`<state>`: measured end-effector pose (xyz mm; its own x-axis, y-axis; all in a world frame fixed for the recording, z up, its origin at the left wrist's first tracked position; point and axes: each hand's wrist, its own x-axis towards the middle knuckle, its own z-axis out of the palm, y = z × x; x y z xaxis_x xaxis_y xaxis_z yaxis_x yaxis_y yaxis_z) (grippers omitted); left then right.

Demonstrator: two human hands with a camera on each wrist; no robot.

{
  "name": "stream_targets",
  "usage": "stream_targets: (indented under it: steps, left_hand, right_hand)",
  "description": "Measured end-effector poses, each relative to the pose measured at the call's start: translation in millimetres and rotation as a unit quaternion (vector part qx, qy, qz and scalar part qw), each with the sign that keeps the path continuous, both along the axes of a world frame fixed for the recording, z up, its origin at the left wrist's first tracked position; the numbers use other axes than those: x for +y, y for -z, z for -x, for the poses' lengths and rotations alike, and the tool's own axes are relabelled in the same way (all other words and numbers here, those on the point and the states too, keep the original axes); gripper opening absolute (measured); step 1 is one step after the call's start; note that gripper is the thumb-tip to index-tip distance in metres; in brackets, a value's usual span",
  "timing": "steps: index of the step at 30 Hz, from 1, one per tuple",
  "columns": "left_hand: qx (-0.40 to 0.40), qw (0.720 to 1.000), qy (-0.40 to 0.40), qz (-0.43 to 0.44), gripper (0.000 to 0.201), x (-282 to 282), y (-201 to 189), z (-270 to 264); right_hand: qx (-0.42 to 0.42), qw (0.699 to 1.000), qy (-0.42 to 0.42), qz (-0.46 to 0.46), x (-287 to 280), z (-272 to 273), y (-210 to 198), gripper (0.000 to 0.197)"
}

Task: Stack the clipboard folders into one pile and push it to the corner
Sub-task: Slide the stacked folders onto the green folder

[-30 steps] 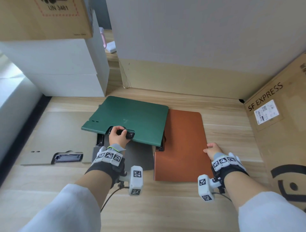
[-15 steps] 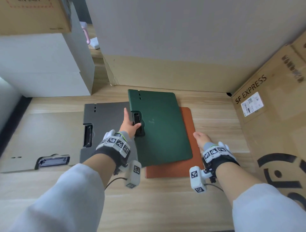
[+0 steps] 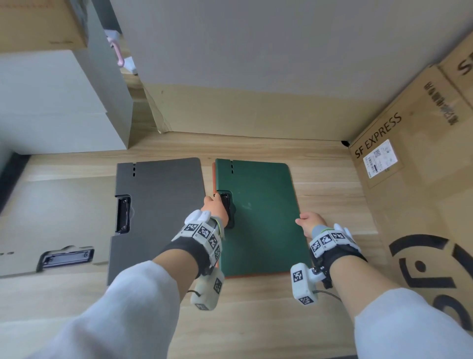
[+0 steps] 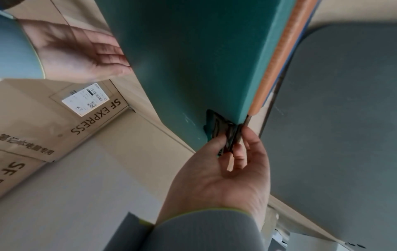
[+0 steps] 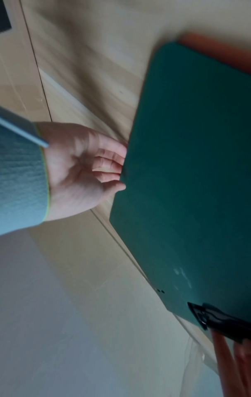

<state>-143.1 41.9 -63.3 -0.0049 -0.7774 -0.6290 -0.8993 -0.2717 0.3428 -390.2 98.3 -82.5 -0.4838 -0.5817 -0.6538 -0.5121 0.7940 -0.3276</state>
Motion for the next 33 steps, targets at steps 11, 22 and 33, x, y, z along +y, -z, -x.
stream_targets:
  steps: [11, 22, 33]
  left_hand:
    - [-0.009, 1.0, -0.022, 0.002, 0.04, -0.7, -0.3, -2.8]
    - [-0.003, 0.991, -0.129, 0.033, 0.046, -4.2, -7.6, -42.5]
    - [-0.244, 0.954, -0.175, 0.019, 0.045, -16.9, -0.1, -176.5]
  right_hand:
    - [0.001, 0.999, 0.041, 0.018, -1.8, -6.2, 0.1, 0.039]
    - [0.034, 0.999, -0.013, -0.033, -2.0, -16.2, -11.0, 0.046]
    - [0.048, 0.999, 0.017, -0.012, 0.2, -20.6, -1.2, 0.045]
